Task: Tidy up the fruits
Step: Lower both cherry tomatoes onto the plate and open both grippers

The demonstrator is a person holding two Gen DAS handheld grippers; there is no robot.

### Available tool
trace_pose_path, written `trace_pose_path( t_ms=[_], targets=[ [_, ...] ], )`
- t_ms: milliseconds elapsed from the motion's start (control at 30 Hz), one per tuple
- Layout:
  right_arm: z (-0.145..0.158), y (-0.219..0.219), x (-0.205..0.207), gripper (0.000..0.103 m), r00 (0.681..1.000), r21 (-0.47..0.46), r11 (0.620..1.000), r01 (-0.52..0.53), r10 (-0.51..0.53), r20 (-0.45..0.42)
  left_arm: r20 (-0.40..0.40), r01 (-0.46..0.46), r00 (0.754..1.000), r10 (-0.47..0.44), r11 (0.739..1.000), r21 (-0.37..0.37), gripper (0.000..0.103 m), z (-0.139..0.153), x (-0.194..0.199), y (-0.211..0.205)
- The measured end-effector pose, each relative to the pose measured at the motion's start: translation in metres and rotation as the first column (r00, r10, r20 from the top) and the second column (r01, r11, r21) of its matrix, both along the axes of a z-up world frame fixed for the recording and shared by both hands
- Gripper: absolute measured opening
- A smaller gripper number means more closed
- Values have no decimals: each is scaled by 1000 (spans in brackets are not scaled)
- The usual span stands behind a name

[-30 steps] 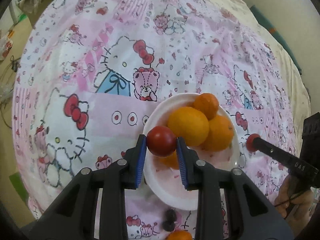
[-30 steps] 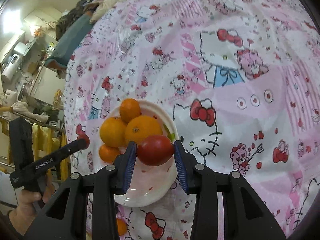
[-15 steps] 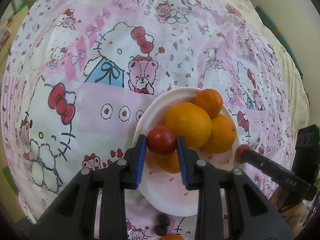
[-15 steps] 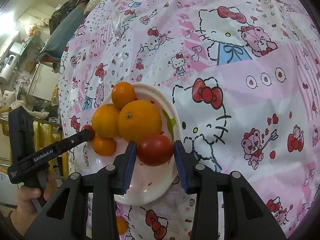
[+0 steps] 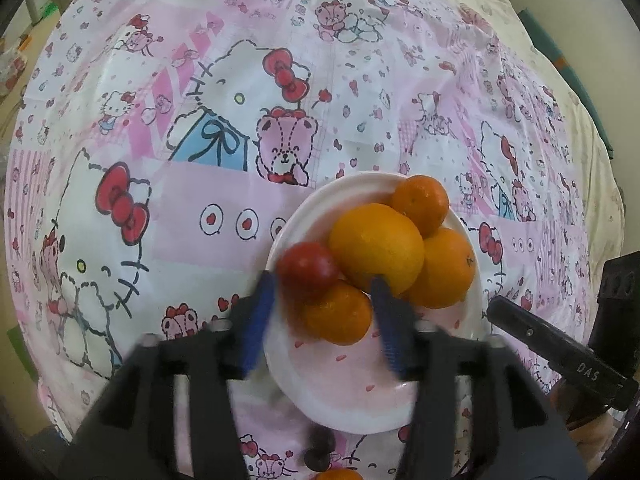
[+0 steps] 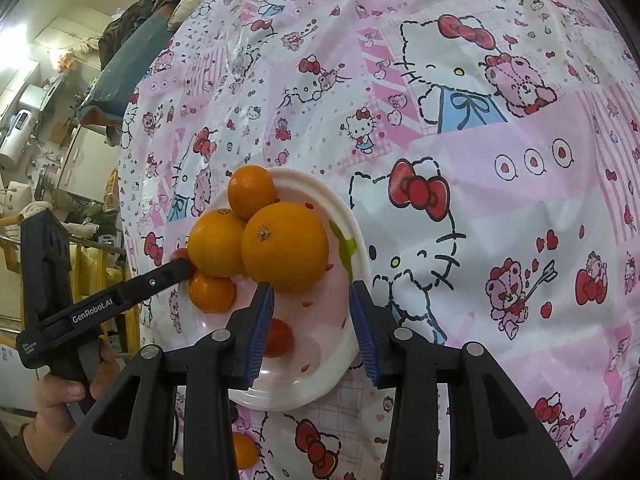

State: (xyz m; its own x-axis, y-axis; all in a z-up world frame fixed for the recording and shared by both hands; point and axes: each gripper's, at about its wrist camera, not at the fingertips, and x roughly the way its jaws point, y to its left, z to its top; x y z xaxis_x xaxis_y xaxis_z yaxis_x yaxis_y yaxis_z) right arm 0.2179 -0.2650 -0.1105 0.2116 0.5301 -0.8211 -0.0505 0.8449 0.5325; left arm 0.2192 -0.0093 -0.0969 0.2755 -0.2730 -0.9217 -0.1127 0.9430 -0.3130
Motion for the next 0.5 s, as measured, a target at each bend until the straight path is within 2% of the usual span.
trace_pose_path(
  t_ms=[133,300,500],
  targets=[
    [2,0,-1,43,1000,-12,1000,5,-5,8,9,15,1000,-15,1000,1,52,2,-2,-2],
    [6,-3,-1,52,1000,-15,1000,14,-13,20,22,-4,1000,4,1000,-5,52,7,-3,4],
    [13,-3,-3,54,999,-10,1000,15,-14,32,48,-12,999,11,1000,23,52,13,-6,8]
  ],
)
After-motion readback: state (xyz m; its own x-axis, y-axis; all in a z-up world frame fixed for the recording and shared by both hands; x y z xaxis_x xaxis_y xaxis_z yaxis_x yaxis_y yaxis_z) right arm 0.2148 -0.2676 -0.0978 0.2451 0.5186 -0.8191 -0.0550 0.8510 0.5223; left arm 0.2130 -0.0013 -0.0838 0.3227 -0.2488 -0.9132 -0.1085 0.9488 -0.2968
